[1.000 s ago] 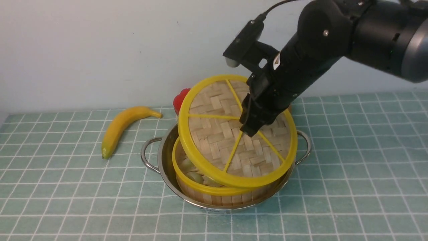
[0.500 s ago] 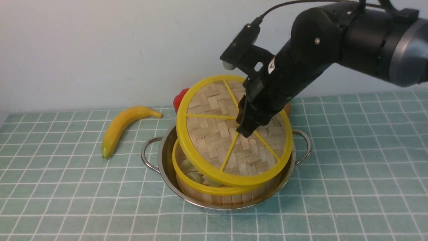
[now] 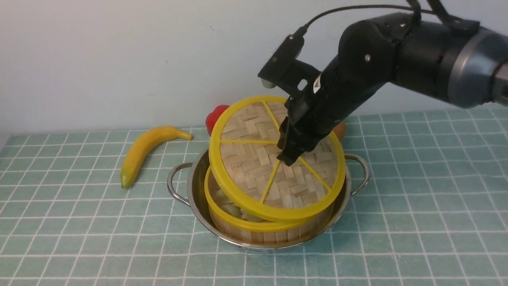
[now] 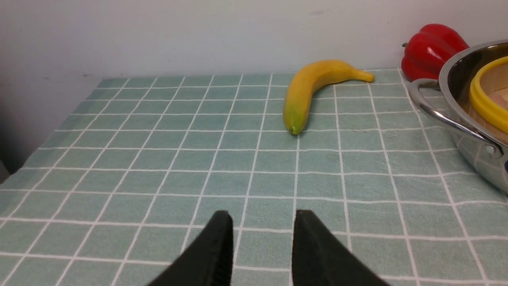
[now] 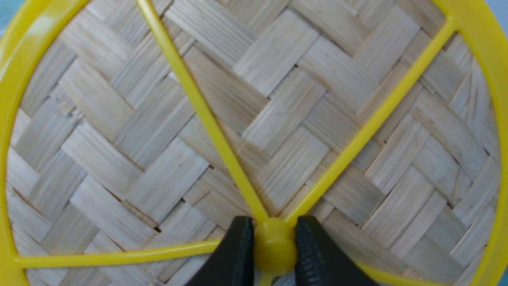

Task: Place the steamer in the pot on the blue tablecloth, and put the lid on the steamer.
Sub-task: 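Place the bamboo steamer lid onto the steamer basket in the pot with the right gripper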

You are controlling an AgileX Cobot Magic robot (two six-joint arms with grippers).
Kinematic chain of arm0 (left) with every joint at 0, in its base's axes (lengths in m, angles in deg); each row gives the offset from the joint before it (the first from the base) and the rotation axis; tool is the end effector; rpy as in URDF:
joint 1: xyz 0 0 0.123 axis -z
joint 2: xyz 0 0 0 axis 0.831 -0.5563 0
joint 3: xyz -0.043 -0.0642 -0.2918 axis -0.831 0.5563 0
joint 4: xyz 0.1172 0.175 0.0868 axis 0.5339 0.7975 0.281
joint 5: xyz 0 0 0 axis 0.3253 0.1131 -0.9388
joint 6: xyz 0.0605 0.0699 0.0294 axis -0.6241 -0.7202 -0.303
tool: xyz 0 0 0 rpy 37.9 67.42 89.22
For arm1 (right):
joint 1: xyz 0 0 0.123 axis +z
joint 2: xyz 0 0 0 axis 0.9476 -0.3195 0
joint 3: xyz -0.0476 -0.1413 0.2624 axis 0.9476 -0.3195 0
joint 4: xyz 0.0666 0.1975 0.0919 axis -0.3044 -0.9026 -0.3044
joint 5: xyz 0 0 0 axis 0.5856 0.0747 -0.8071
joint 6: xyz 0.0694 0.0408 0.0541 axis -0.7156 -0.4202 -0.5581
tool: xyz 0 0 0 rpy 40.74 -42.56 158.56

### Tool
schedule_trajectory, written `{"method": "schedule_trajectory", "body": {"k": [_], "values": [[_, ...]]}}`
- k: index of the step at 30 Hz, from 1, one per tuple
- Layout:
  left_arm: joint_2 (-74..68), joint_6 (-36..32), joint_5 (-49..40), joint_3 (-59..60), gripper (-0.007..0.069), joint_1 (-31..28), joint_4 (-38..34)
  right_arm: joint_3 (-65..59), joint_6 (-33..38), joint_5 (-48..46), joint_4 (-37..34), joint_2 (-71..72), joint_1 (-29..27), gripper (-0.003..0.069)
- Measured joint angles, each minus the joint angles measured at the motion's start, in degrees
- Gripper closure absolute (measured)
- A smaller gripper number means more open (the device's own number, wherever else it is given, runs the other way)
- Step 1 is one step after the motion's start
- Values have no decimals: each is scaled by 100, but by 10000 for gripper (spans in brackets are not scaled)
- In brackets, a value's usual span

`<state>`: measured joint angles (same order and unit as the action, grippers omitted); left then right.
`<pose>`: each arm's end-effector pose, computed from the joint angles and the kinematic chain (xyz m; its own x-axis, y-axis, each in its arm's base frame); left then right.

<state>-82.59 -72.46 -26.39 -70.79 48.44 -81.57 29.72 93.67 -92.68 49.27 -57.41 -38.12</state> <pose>0.0184 0.0005 0.1789 -0.2612 0.0232 -0.9650 -0.1002 0.9937 0.0510 0.3387 0.2359 0.2891 -0.4890 -0.7341 -0.4711 -0.8119 0.5805 -0.0618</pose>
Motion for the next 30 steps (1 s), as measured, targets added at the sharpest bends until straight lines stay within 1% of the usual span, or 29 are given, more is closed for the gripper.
{"method": "schedule_trajectory", "body": {"k": [8,19,22,25,26,27,30], "values": [[0,0,0,0,413,0,0,0,300,328,-119,0,0,511],[0,0,0,0,413,0,0,0,318,172,-172,172,0,511],[0,0,0,0,413,0,0,0,184,-34,-72,524,0,511],[0,0,0,0,413,0,0,19,78,-455,-8,716,0,511],[0,0,0,0,413,0,0,26,60,-523,0,722,0,511],[0,0,0,0,413,0,0,26,31,-786,4,721,0,511],[0,0,0,0,413,0,0,26,37,-916,-2,578,0,511]]}}
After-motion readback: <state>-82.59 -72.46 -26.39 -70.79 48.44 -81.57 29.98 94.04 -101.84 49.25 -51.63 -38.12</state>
